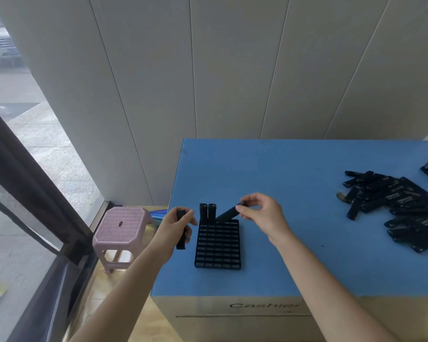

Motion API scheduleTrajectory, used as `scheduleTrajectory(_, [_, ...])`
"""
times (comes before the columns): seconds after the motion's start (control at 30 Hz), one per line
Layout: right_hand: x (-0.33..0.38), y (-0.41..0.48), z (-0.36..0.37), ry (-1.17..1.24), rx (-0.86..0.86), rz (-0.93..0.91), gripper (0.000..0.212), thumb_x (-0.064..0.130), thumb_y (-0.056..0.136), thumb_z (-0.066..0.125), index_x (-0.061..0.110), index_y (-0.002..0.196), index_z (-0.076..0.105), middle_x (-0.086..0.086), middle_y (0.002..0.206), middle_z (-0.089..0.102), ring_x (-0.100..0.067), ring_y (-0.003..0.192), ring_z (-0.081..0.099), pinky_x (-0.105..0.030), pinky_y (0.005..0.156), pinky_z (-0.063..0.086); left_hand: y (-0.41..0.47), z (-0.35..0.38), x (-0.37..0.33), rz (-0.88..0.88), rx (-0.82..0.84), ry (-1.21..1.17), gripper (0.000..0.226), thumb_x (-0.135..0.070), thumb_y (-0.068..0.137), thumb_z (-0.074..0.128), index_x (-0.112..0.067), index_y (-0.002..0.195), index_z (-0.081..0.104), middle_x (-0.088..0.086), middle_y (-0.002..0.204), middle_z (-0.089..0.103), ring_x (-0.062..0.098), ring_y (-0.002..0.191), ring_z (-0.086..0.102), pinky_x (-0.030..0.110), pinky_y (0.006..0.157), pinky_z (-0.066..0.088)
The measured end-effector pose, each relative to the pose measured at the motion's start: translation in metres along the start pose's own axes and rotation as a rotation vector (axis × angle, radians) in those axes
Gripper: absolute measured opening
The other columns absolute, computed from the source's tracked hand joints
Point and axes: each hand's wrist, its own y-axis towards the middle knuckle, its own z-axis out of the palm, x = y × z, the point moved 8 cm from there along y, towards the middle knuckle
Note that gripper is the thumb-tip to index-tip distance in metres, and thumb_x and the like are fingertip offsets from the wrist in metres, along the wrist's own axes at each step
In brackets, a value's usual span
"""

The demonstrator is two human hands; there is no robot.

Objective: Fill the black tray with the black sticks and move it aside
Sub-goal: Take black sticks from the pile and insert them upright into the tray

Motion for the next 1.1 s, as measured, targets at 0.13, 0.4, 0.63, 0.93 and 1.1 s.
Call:
scheduleTrajectory(0.13, [0.017,0.014,0.008,-0.347,-0.002,-0.201,0.010,0.010,0.082,0.068,0.017,0.084,0.060,0.006,0.085,0.066,-0.011,0.066,0.066,-0.017,0.067,0.050,0.005,-0.008,-0.002,-0.036,0.012,-0.051,0.010,-0.015,0.096,0.051,-0.006,0.093,0.052,0.004,0.066,0.049,0.012,0.048,0.042,0.022,0.044,0.038])
scheduleTrajectory(0.4, [0.016,0.023,0.042,-0.609,0.088,-0.332,0.012,0.012,0.086,0.064,0.010,0.097,0.065,0.000,0.098,0.068,-0.010,0.076,0.060,-0.013,0.071,0.043,0.006,-0.012,-0.004,-0.115,-0.012,-0.205,0.021,-0.017,0.095,0.038,-0.008,0.083,0.052,0.002,0.057,0.047,0.014,0.046,0.042,0.024,0.047,0.037])
scheduleTrajectory(0.63, [0.021,0.025,0.050,-0.691,0.153,-0.372,0.013,0.013,0.086,0.064,0.009,0.098,0.066,-0.003,0.098,0.069,-0.017,0.085,0.063,-0.027,0.082,0.050,0.007,-0.014,-0.002,-0.132,-0.029,-0.241,0.023,-0.018,0.095,0.037,-0.008,0.082,0.053,0.003,0.061,0.047,0.016,0.051,0.042,0.026,0.050,0.038])
scheduleTrajectory(0.93, [0.021,0.024,0.047,-0.665,0.150,-0.376,0.014,0.013,0.085,0.065,0.009,0.098,0.067,-0.002,0.097,0.069,-0.014,0.082,0.062,-0.024,0.081,0.049,0.010,-0.012,-0.002,-0.126,-0.028,-0.250,0.023,-0.018,0.095,0.038,-0.008,0.081,0.054,0.005,0.064,0.049,0.016,0.053,0.043,0.026,0.051,0.039])
scheduleTrajectory(1.1, [0.018,0.023,0.048,-0.688,0.159,-0.368,0.012,0.014,0.085,0.064,0.010,0.097,0.067,-0.002,0.096,0.069,-0.015,0.083,0.063,-0.027,0.083,0.050,0.009,-0.009,-0.004,-0.114,-0.027,-0.257,0.022,-0.017,0.094,0.038,-0.008,0.081,0.053,0.005,0.064,0.049,0.017,0.053,0.043,0.027,0.052,0.039])
